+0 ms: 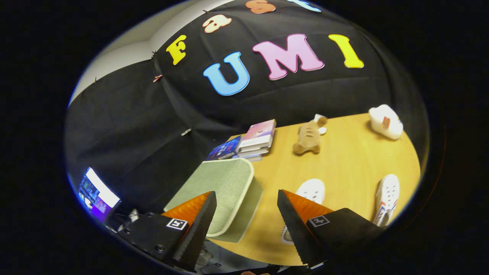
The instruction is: Open the storage box then place both shoes into the box .Put the left shoe in first, then the right shoe, with the right side of both shoes facing outward in a uniform manner.
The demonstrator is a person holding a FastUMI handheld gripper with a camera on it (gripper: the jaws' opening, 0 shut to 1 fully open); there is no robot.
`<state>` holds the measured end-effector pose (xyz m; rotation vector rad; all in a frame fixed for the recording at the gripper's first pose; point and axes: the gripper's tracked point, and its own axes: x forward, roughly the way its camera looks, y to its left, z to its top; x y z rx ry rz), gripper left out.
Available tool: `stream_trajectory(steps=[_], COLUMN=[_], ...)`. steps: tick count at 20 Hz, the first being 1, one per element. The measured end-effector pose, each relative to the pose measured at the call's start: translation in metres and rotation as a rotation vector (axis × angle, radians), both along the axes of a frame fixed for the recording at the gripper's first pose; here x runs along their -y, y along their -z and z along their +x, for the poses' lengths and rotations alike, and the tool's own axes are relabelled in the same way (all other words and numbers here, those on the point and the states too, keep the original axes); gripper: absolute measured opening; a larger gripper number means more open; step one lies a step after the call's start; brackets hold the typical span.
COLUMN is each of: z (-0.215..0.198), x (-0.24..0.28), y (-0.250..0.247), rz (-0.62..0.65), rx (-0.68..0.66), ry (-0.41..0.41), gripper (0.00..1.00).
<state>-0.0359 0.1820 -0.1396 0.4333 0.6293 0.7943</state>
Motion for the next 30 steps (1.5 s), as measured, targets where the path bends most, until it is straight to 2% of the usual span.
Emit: stream_trajectory(steps=[5, 9, 13, 15, 20, 23, 26, 27, 28, 30], z=[-0.023, -0.025, -0.044, -0.049, -0.040, -0.040, -0.034, -0.034, -0.037, -0.038], x=[-0.031, -0.056, -0.076, -0.085, -0.100, -0.098, -0.092, -0.091, -0.088, -0.089], y=[0.032, 0.067, 0.076, 0.073, 0.066, 0.078, 0.073, 0.071, 0.068, 0.065], rz=[0.107, 0.128, 0.243, 0.314, 0.420, 0.376, 0.387, 0.385, 0.384, 0.382], rx=[-0.199, -0.311, -0.457, -0.538, -0.640, -0.670, -0.695, -0.703, -0.725, -0.771], ry=[-0.235, -0.331, -0.445, -0.478, -0.464, -0.462, -0.458, -0.454, -0.468, -0.466], gripper=[0.98, 0.98, 0.98, 0.98, 0.96, 0.71, 0.50, 0.30, 0.30, 0.15])
